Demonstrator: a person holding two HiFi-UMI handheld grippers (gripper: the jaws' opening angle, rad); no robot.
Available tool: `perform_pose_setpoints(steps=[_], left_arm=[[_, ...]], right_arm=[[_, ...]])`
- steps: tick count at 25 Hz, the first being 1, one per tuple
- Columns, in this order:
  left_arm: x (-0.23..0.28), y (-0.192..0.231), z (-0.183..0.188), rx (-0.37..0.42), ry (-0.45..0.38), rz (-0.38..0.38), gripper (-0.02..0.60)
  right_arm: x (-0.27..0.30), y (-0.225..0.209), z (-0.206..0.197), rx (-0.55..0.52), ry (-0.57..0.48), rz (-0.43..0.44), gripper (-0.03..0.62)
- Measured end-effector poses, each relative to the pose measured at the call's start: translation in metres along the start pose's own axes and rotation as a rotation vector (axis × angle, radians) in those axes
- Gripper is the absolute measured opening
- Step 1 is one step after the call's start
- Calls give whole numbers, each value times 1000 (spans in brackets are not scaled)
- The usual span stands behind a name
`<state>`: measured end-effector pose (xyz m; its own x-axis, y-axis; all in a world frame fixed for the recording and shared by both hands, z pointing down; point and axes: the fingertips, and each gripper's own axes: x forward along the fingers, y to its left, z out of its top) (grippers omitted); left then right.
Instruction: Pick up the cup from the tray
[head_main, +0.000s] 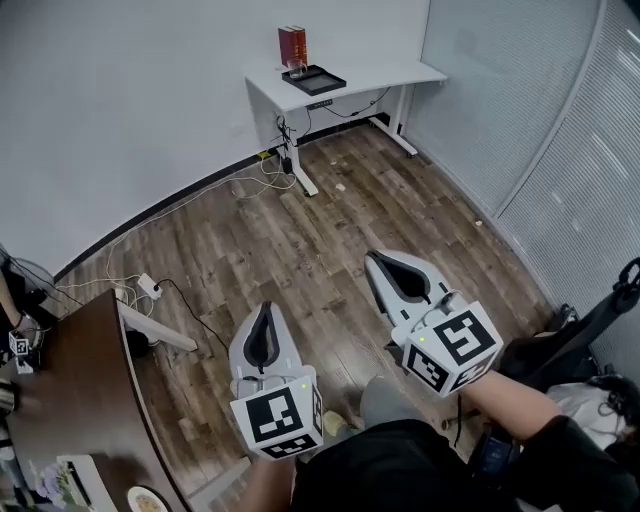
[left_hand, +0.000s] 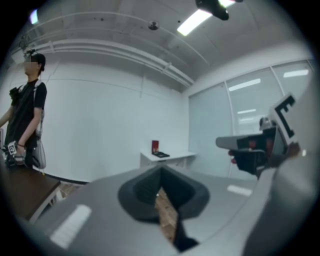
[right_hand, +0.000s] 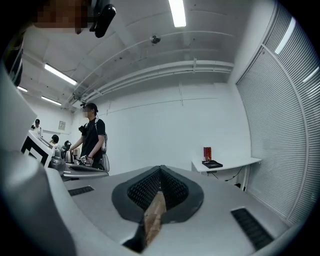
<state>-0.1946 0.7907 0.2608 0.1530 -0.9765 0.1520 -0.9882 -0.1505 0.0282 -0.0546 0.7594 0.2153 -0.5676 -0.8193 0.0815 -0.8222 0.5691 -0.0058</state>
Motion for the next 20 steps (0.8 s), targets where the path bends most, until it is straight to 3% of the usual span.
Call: perform_pose_setpoints(steps=[14, 20], left_arm=[[10, 16, 0, 22, -21, 25, 0], [61, 34, 4, 19, -24, 55, 0]], right_arm=[[26, 1, 3, -56, -51, 45, 12], [74, -20, 4, -68, -71, 76, 12]])
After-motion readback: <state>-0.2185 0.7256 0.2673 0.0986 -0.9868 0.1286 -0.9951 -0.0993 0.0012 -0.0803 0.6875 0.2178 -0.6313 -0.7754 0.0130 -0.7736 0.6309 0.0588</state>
